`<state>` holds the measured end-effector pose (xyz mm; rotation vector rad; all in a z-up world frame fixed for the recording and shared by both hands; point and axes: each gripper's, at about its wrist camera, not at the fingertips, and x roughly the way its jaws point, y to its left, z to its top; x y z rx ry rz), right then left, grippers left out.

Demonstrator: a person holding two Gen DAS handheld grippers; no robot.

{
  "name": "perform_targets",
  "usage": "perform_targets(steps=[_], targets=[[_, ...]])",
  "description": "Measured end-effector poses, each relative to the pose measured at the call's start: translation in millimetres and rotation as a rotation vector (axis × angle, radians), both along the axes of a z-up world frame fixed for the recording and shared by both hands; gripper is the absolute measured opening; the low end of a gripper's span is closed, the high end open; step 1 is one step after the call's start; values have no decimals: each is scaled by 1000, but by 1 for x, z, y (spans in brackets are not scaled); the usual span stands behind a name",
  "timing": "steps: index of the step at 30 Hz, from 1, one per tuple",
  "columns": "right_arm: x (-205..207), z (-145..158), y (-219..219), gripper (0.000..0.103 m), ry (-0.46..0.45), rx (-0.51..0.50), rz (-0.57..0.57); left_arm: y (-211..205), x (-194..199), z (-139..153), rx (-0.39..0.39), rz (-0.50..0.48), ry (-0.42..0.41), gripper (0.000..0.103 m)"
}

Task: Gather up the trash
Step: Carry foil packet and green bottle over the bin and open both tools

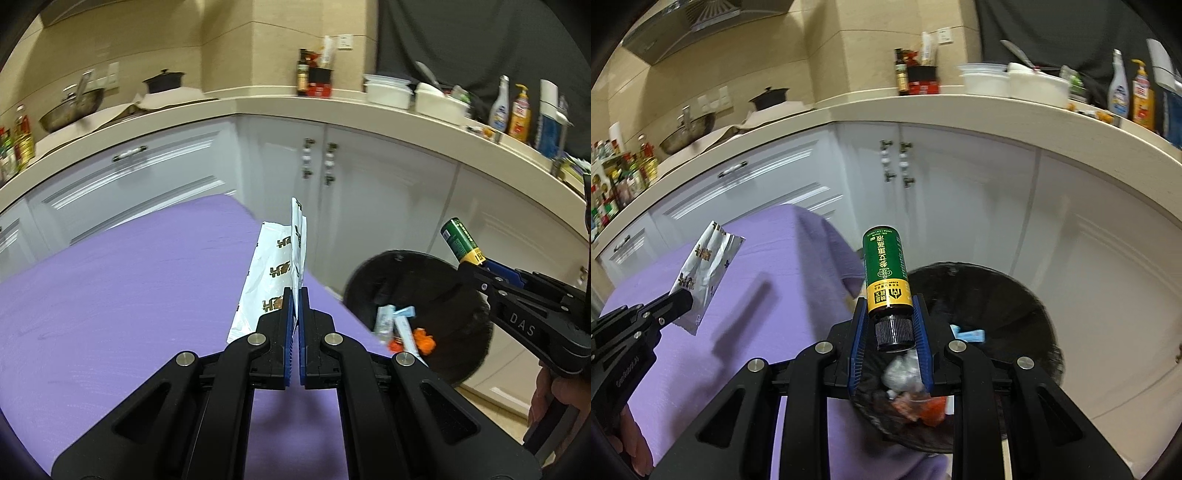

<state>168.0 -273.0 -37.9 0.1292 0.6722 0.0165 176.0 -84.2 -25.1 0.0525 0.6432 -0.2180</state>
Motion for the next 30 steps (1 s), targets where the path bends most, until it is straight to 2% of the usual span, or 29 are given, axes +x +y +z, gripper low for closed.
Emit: perform_targets(steps=[7,18,19,20,21,22,23,24,30], targets=[[-8,-3,-31,25,-2,10,-70,-44,1,-2,17,-88,-10,2],[4,-14,-63,25,-3,26,-128,-99,17,-15,44,-183,-19,4],[7,-17,-65,26,-2,30,-130,-102,21,-18,48,-189,-16,6],[10,-18,-67,32,0,30,-133,-105,25,-21,49,-193,-6,8],[11,-20,-68,37,1,27,-138,-108,28,-24,51,-190,5,20],[12,-22,-69,43,1,26,-145,-108,30,-26,50,-187,10,40],[12,-23,-70,44,0,28,-149,-108,31,-27,46,-179,10,49],[12,-23,-71,44,0,29,-151,-107,31,-27,39,-168,0,53],[5,-19,-72,48,-14,20,-168,-105,26,-24,44,-167,-23,56]])
